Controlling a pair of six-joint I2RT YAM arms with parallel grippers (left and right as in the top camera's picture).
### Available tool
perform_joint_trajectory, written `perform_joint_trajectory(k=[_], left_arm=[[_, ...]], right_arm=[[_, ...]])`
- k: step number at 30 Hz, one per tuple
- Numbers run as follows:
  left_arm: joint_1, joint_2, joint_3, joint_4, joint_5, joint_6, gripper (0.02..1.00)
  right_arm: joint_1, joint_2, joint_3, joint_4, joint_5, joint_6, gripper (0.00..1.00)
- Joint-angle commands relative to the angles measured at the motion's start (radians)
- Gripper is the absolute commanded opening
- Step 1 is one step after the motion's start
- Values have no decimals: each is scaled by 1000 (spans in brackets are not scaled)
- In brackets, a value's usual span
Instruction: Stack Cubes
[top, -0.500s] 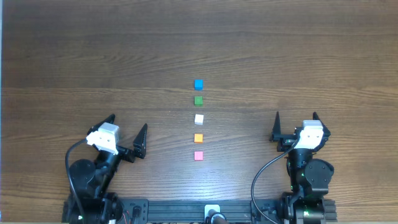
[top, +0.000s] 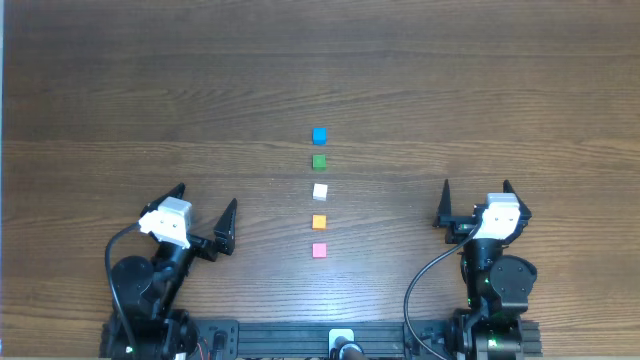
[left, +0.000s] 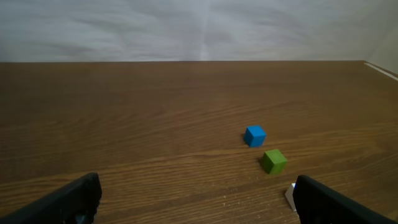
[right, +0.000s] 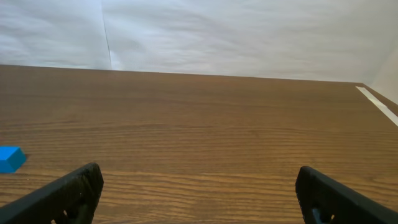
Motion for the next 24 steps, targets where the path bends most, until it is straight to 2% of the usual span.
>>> perform_joint_trajectory(k=[1,24], left_arm=[[5,-3,-6,0,-7,-11,1000],[5,-3,-6,0,-7,-11,1000]], right_arm=[[-6,-9,-5,-2,10,6,993],[-6,-9,-5,-2,10,5,993]])
